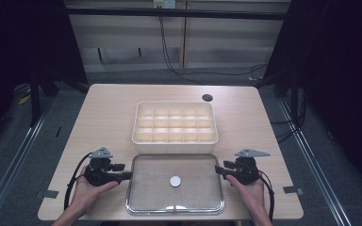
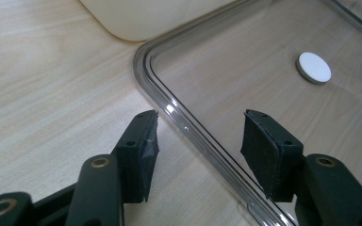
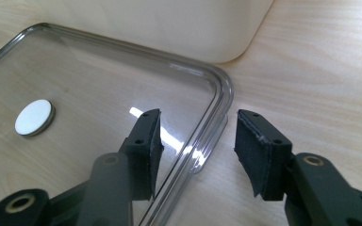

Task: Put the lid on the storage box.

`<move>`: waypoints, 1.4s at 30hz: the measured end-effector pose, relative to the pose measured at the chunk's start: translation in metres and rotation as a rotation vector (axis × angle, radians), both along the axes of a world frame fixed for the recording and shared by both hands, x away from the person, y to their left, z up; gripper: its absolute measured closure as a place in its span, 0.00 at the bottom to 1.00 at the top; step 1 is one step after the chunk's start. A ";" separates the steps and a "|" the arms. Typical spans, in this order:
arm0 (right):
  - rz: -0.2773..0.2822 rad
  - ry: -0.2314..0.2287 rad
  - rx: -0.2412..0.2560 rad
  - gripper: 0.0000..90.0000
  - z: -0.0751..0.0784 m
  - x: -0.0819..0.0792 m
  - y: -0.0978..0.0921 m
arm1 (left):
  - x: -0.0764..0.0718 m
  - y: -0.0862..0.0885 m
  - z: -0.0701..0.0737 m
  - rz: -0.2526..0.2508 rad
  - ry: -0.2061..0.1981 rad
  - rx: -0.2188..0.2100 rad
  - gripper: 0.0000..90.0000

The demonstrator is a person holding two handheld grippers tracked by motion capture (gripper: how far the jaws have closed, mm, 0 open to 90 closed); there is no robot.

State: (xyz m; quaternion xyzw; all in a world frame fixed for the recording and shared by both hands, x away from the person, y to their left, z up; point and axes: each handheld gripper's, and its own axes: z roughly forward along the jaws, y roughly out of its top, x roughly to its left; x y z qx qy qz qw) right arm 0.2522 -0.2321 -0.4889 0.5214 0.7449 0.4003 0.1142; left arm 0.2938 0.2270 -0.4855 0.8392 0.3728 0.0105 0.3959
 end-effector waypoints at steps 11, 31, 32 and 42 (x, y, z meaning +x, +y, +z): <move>-0.001 0.014 -0.045 0.58 -0.008 0.004 0.005 | -0.001 -0.002 -0.007 -0.010 0.032 0.011 0.53; -0.027 0.023 -0.023 0.61 -0.013 0.005 0.012 | -0.007 -0.010 -0.009 -0.086 0.021 0.025 0.66; -0.035 0.027 -0.014 0.61 -0.014 0.005 0.012 | -0.007 -0.010 -0.009 -0.085 0.021 0.025 0.67; -0.110 0.080 0.148 0.67 -0.017 0.006 0.002 | -0.008 -0.009 -0.010 -0.082 0.027 0.014 0.68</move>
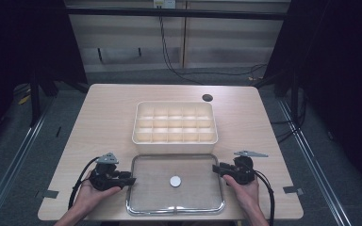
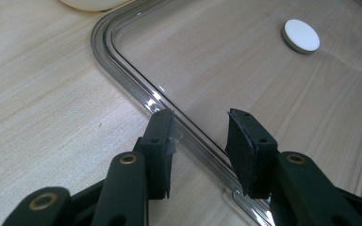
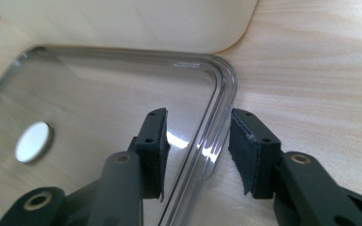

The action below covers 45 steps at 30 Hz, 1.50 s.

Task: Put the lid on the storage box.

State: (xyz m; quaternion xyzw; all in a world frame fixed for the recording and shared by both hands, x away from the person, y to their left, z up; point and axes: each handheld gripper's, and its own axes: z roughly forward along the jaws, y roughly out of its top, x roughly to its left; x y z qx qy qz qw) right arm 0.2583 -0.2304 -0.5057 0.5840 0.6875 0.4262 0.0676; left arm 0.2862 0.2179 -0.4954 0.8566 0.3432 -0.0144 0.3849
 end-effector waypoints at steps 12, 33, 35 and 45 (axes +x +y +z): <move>-0.048 0.001 0.182 0.72 0.000 -0.005 -0.013 | -0.002 -0.001 0.000 0.009 -0.006 0.008 0.68; -0.005 0.010 0.294 0.76 0.000 -0.006 -0.013 | -0.001 0.000 0.000 0.004 -0.003 -0.003 0.65; 0.016 0.014 0.300 0.75 0.000 -0.006 -0.013 | 0.000 0.000 0.000 0.010 -0.005 0.000 0.65; 0.092 0.053 0.279 0.70 -0.002 -0.001 -0.007 | 0.002 0.001 -0.001 0.023 0.003 -0.010 0.64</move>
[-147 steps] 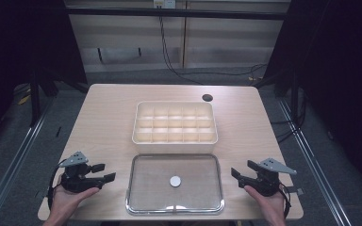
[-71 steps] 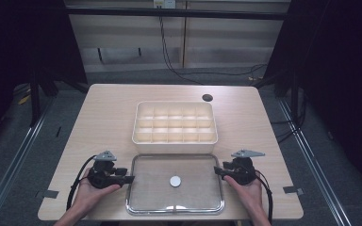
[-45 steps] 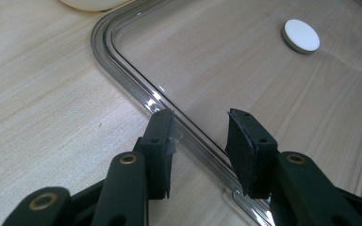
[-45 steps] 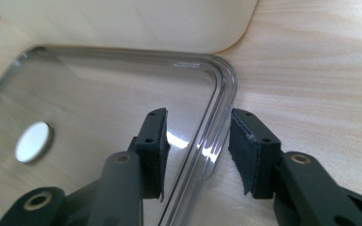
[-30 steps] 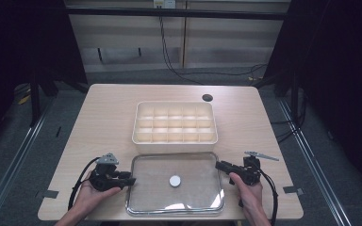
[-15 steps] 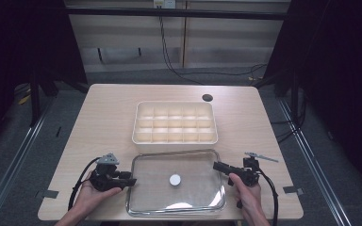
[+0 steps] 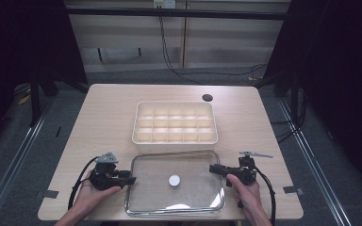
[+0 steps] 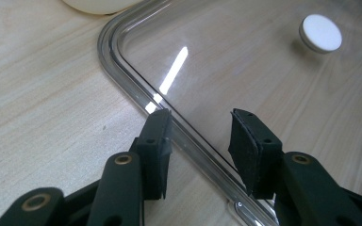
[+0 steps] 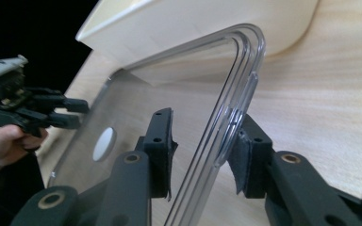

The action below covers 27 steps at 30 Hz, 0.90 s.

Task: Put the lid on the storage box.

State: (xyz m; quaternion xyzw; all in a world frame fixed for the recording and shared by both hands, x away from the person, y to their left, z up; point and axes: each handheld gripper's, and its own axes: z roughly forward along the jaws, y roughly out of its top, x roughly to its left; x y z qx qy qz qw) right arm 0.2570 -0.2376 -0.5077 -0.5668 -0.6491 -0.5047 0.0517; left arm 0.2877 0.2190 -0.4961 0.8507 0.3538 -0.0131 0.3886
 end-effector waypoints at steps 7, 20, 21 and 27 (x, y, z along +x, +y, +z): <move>-0.019 -0.050 0.052 0.78 0.006 -0.003 -0.003 | 0.001 0.001 0.000 0.013 0.009 -0.007 0.57; -0.025 -0.060 0.045 0.82 0.008 -0.005 -0.004 | 0.003 0.002 0.000 0.048 0.005 -0.009 0.41; -0.025 -0.062 0.045 0.83 0.008 -0.005 -0.004 | 0.003 0.002 0.000 0.053 0.006 -0.014 0.41; -0.024 -0.076 0.049 0.84 0.009 -0.006 -0.006 | 0.005 0.002 -0.001 0.054 0.044 -0.058 0.42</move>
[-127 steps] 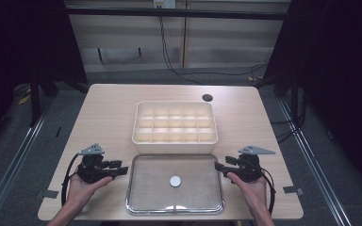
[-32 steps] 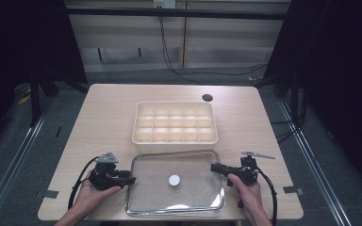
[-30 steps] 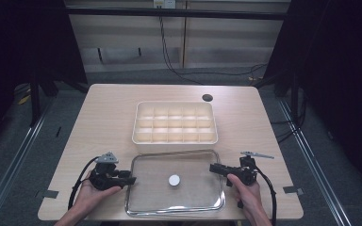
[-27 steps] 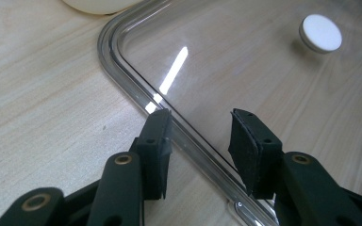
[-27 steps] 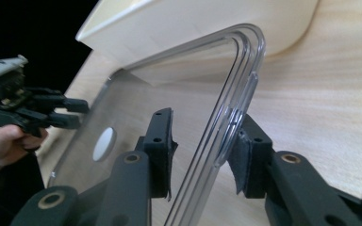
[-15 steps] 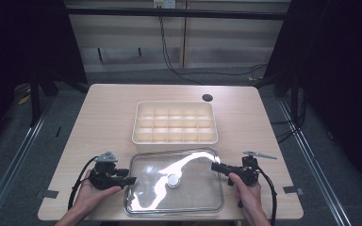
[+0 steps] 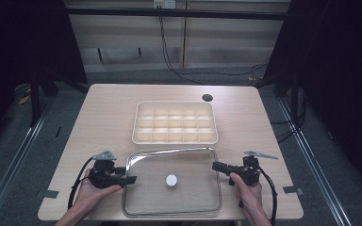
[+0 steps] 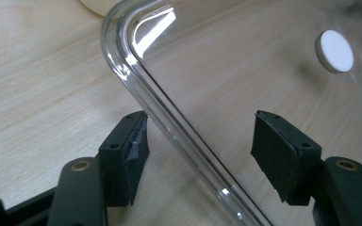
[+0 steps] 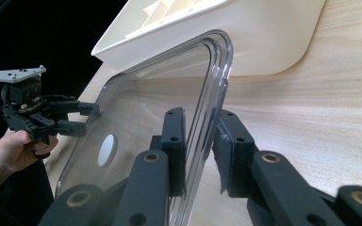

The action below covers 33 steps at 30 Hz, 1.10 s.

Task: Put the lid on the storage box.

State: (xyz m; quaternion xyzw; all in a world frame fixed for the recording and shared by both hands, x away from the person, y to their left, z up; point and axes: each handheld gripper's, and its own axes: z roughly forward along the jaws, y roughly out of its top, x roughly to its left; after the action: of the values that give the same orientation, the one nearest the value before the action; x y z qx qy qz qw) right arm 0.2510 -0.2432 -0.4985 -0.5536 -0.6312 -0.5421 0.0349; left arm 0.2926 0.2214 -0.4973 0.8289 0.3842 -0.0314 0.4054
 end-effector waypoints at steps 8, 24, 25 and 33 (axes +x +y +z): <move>0.000 -0.002 -0.009 0.84 -0.001 0.000 -0.001 | -0.001 0.005 0.007 0.002 0.002 -0.095 0.53; 0.020 -0.022 -0.019 0.80 0.001 0.000 0.001 | -0.005 0.006 0.017 -0.016 -0.023 -0.105 0.58; 0.019 -0.022 -0.018 0.80 0.001 0.000 0.001 | -0.005 0.006 0.017 -0.015 -0.027 -0.105 0.58; 0.011 -0.041 -0.028 0.79 0.006 -0.002 0.003 | -0.003 0.006 0.022 -0.013 -0.043 -0.115 0.60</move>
State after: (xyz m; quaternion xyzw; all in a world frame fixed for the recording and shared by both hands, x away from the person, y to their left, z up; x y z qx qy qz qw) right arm 0.2495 -0.2400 -0.4927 -0.5393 -0.6424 -0.5443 0.0171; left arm 0.2895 0.2277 -0.4751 0.8072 0.3678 -0.0380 0.4602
